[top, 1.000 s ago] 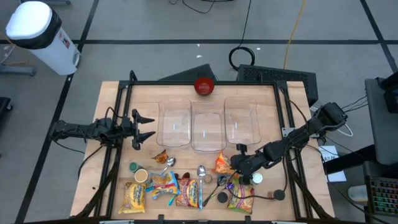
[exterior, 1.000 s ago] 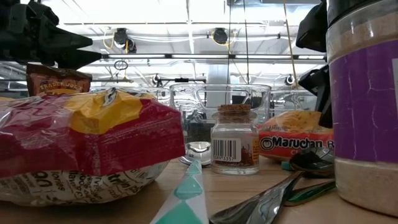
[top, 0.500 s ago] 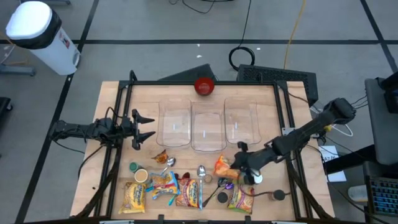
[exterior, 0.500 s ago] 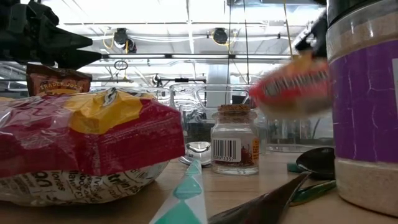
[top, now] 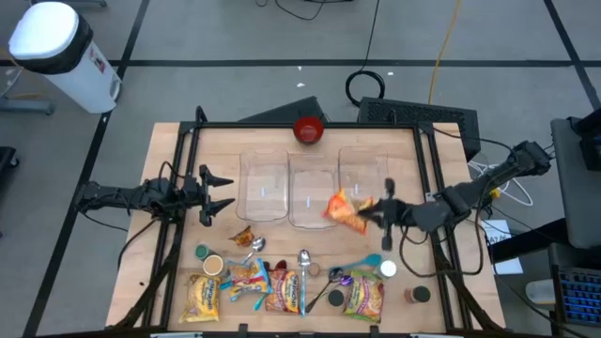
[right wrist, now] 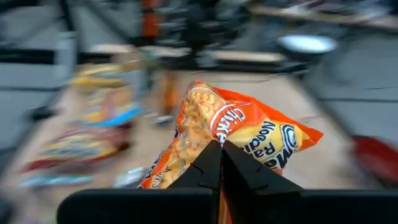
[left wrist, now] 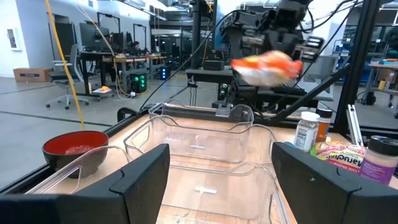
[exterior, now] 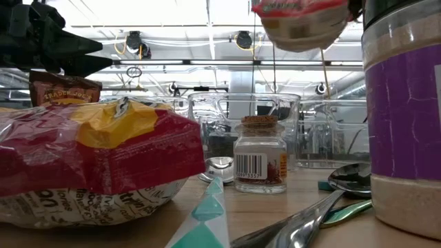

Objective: Pick & Place Food Item
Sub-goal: Put the orange noodle pack into the right transparent bin, then put the green noodle pack into the right transparent bin

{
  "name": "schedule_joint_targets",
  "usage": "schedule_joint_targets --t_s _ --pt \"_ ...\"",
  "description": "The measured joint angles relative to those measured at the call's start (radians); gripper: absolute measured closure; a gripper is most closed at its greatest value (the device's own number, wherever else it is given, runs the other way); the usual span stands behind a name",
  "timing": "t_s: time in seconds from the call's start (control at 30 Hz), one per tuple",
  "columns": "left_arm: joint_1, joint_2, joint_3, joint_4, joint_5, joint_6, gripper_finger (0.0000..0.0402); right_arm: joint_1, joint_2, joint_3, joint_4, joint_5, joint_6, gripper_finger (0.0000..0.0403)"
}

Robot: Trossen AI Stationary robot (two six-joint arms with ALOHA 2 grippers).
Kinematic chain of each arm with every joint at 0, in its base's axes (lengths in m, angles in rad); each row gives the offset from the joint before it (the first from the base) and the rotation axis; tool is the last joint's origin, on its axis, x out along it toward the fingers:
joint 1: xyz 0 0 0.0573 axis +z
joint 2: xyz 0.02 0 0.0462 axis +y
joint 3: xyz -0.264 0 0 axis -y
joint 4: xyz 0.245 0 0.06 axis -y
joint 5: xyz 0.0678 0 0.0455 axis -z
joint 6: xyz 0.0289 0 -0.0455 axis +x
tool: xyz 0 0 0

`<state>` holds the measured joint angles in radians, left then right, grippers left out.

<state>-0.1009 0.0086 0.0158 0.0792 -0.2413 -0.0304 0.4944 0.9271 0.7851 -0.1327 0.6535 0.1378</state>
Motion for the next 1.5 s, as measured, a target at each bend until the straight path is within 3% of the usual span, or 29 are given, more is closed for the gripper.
schedule_joint_targets --t_s 0.1,0.2,0.5,0.67,0.9,1.2,1.5 --pt "0.000 0.000 0.000 0.000 0.000 0.000 0.0117 -0.023 -0.019 0.000 -0.056 0.173 0.006 0.0402" --pt "0.000 0.000 0.000 0.000 0.000 0.000 0.0117 -0.071 -0.020 0.000 -0.140 0.277 0.059 0.0402" --pt "0.000 0.000 0.000 0.000 0.000 0.000 0.0117 -0.293 0.018 -0.120 -0.179 0.284 0.259 0.0403" --pt "0.000 0.000 0.000 0.000 0.000 0.000 0.0117 -0.413 0.067 -0.197 -0.126 0.199 0.357 0.0403" --pt "0.000 0.000 0.000 0.000 0.000 0.000 0.0117 -0.548 0.174 -0.262 0.145 -0.004 0.298 0.0403" --pt "0.000 0.000 0.000 0.000 0.000 0.000 0.0117 -0.628 0.268 -0.263 0.188 -0.031 0.375 0.0389" --pt "0.000 0.000 0.000 0.000 0.000 0.000 0.0117 -0.639 0.287 -0.263 0.238 -0.070 0.426 0.0310"
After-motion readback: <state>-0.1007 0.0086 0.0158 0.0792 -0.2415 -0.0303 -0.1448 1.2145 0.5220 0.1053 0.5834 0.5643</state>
